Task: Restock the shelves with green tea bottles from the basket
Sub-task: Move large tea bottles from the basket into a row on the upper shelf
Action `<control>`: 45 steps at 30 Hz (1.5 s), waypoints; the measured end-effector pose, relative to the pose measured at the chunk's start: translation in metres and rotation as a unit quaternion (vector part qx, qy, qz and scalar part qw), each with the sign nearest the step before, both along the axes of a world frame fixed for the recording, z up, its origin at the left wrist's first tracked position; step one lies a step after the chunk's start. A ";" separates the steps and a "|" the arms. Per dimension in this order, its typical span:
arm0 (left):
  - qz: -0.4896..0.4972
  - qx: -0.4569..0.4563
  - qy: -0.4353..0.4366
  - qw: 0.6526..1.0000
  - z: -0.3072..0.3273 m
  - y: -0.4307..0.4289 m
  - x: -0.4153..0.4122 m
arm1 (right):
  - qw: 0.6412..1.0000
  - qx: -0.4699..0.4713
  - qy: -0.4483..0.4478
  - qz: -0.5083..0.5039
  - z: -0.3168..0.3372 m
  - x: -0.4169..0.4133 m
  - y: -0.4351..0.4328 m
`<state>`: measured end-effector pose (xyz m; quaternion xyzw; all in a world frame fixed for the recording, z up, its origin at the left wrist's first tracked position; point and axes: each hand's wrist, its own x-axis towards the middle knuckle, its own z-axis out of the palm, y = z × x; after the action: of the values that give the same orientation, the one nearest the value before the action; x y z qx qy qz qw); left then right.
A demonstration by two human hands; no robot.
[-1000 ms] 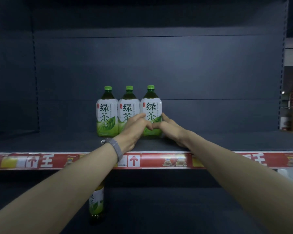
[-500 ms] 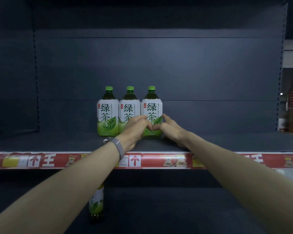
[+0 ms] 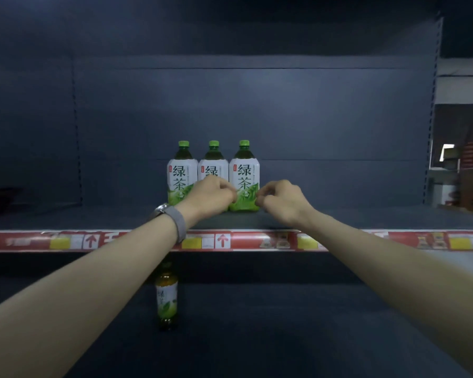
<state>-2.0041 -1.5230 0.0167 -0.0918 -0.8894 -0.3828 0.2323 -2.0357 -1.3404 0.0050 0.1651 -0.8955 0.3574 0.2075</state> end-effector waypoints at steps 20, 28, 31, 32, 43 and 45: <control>0.026 -0.123 -0.199 0.972 -0.287 0.013 0.202 | 0.956 0.263 -0.110 0.064 -0.264 0.185 0.036; 0.002 -0.089 -0.353 0.931 -0.416 0.042 0.250 | 0.926 0.274 -0.240 0.094 -0.384 0.232 0.058; 0.003 -0.076 -0.393 0.917 -0.444 0.050 0.256 | 0.923 0.256 -0.272 0.091 -0.413 0.244 0.066; 0.010 -0.074 -0.406 0.911 -0.452 0.052 0.257 | 0.921 0.251 -0.284 0.091 -0.422 0.247 0.068; 0.081 0.057 -0.503 0.859 -0.512 0.058 0.259 | 0.866 0.235 -0.412 0.158 -0.490 0.263 0.068; 0.091 0.099 -0.518 0.845 -0.518 0.060 0.261 | 0.862 0.238 -0.421 0.152 -0.496 0.262 0.067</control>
<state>-1.7430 -1.4627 -0.5009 0.2248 -0.8420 -0.4380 -0.2206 -1.7739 -1.2730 -0.4907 0.1771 -0.9192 0.1963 -0.2918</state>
